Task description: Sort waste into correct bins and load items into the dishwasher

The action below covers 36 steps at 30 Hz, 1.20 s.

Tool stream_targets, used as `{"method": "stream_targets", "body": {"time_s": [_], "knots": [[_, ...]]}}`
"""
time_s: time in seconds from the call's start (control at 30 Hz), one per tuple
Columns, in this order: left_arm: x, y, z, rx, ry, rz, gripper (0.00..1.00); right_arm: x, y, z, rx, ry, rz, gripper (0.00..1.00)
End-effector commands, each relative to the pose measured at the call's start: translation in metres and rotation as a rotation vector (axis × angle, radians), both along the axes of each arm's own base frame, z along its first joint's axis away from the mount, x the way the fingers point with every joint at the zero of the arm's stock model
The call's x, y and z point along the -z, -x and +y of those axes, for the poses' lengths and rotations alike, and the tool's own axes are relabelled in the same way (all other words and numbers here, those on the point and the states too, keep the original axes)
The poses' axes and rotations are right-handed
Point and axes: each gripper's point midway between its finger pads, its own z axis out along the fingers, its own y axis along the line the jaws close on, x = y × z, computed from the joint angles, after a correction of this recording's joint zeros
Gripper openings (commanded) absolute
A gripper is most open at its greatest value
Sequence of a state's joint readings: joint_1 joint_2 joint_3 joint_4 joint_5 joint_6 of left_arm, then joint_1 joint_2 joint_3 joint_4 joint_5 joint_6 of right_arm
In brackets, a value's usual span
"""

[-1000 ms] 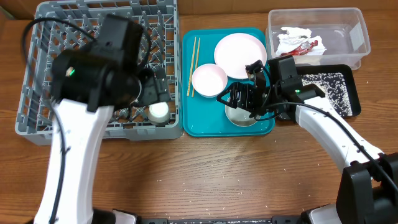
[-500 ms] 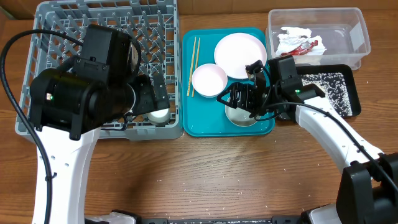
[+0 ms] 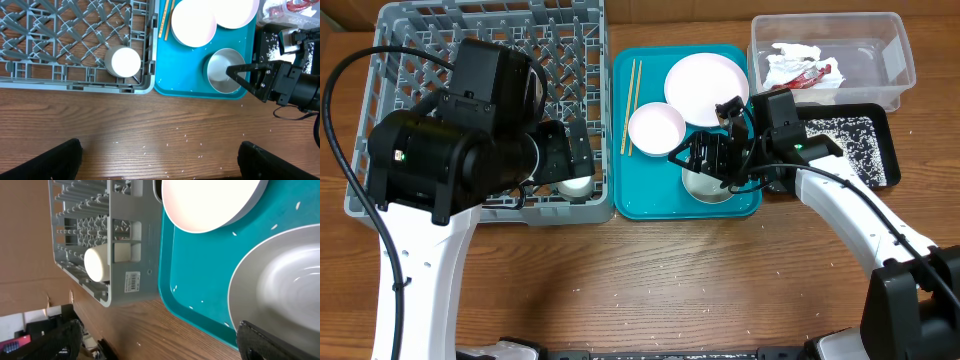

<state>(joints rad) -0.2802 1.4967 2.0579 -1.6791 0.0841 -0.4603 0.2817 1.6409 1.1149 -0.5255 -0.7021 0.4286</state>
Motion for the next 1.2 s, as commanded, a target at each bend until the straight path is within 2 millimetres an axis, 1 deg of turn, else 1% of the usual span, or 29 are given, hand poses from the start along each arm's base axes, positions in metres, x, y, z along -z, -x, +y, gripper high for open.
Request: {"method": "stream_targets", "body": {"time_s": [0.0, 0.17, 0.23, 0.33, 0.37, 0.4, 0.43, 0.5, 0.57, 0.6, 0.73, 0.77, 0.87, 0.9, 0.93, 0.97, 1.0, 1.1, 1.17], "knots": [[-0.004, 0.001, -0.003, 0.032, 0.005, -0.016, 1.0, -0.003, 0.002, 0.001, 0.013, -0.014, 0.019, 1.0], [-0.005, -0.003, -0.001, 0.026, -0.003, -0.031, 0.99, -0.005, -0.001, 0.0, 0.015, -0.019, 0.009, 1.0], [-0.007, -0.008, -0.002, 0.024, -0.002, -0.055, 0.99, -0.011, -0.003, 0.0, 0.0, -0.031, -0.024, 1.0], [-0.011, -0.017, -0.008, 0.035, 0.007, -0.089, 0.99, -0.034, -0.014, -0.006, 0.011, -0.038, -0.102, 1.0], [-0.01, -0.018, -0.01, 0.038, 0.008, -0.091, 0.99, -0.044, -0.021, -0.014, 0.041, -0.022, -0.131, 1.0], [-0.008, -0.021, -0.013, 0.046, 0.007, -0.089, 0.99, -0.048, -0.024, -0.018, 0.056, -0.011, -0.14, 1.0], [-0.007, -0.022, -0.015, 0.052, 0.003, -0.084, 0.99, -0.054, -0.028, -0.027, 0.091, 0.02, -0.155, 1.0], [-0.003, -0.023, -0.019, 0.064, -0.004, -0.072, 0.99, -0.059, -0.032, -0.039, 0.142, 0.079, -0.167, 1.0], [0.005, -0.027, -0.028, 0.087, -0.012, -0.054, 0.98, -0.071, -0.034, -0.068, 0.244, 0.217, -0.187, 1.0], [0.009, -0.03, -0.032, 0.095, -0.013, -0.048, 0.98, -0.075, -0.032, -0.076, 0.271, 0.259, -0.186, 1.0], [0.023, -0.042, -0.047, 0.11, -0.014, -0.025, 0.96, -0.097, -0.015, -0.119, 0.392, 0.464, -0.177, 1.0], [0.03, -0.048, -0.053, 0.093, -0.006, -0.003, 0.96, -0.105, -0.008, -0.133, 0.437, 0.526, -0.174, 1.0], [0.047, -0.056, -0.066, 0.077, -0.004, 0.045, 0.96, -0.112, 0.003, -0.157, 0.53, 0.569, -0.139, 1.0], [0.059, -0.059, -0.076, 0.08, -0.009, 0.076, 0.95, -0.111, 0.008, -0.169, 0.576, 0.572, -0.103, 1.0], [0.078, -0.062, -0.092, 0.097, -0.026, 0.129, 0.93, -0.108, 0.012, -0.182, 0.613, 0.579, -0.064, 1.0], [0.088, -0.063, -0.1, 0.112, -0.036, 0.151, 0.92, -0.106, 0.014, -0.188, 0.623, 0.585, -0.049, 1.0], [0.093, -0.064, -0.104, 0.119, -0.042, 0.161, 0.91, -0.105, 0.014, -0.19, 0.627, 0.587, -0.045, 1.0], [0.116, -0.072, -0.118, 0.115, -0.053, 0.2, 0.89, -0.103, 0.016, -0.191, 0.626, 0.592, -0.033, 1.0], [0.122, -0.077, -0.121, 0.107, -0.05, 0.204, 0.88, -0.102, 0.017, -0.191, 0.624, 0.595, -0.026, 1.0]]}}
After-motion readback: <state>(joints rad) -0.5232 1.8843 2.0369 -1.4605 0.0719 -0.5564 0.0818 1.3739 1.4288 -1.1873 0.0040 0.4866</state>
